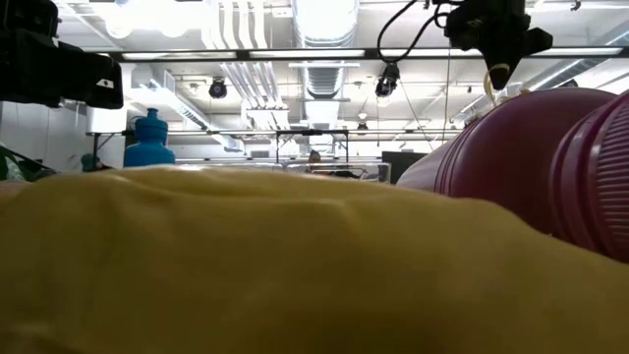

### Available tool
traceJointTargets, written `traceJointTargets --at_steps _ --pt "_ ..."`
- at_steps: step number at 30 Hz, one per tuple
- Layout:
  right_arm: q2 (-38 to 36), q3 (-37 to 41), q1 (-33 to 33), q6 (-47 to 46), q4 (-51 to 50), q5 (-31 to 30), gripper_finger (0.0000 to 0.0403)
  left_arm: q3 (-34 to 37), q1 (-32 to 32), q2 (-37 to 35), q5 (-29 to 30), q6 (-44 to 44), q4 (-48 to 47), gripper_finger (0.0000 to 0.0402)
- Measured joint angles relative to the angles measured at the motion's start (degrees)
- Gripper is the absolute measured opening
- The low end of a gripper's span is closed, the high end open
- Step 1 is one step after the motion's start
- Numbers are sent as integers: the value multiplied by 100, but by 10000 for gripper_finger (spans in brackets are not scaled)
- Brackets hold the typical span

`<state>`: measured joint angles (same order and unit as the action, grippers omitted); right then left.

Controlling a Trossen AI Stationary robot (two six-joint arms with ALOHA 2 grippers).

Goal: Pick & Place Food Item
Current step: Put the yellow water bottle into the orange bin

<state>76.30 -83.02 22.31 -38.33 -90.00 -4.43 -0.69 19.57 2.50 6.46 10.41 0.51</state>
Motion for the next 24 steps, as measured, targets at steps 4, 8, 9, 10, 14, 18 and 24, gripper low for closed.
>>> traceJointTargets --at_steps 4,8,9,10,14,18,24 --pt "66 0 25 31 0 0 12 -1 0 -1 1 0 0 1" --pt "82 0 42 50 -2 0 12 -2 0 0 0 0 0 1" --pt "82 0 42 50 -2 0 12 -2 -1 0 2 0 0 1" --pt "82 0 42 50 -2 0 12 -1 0 0 0 0 0 1" --pt "82 0 39 91 19 -2 12 -1 0 -1 1 0 0 1" --pt "82 0 37 125 46 -4 12 0 0 -2 0 0 0 1" --pt "82 0 37 125 87 -5 12 -1 0 -1 1 0 0 1"
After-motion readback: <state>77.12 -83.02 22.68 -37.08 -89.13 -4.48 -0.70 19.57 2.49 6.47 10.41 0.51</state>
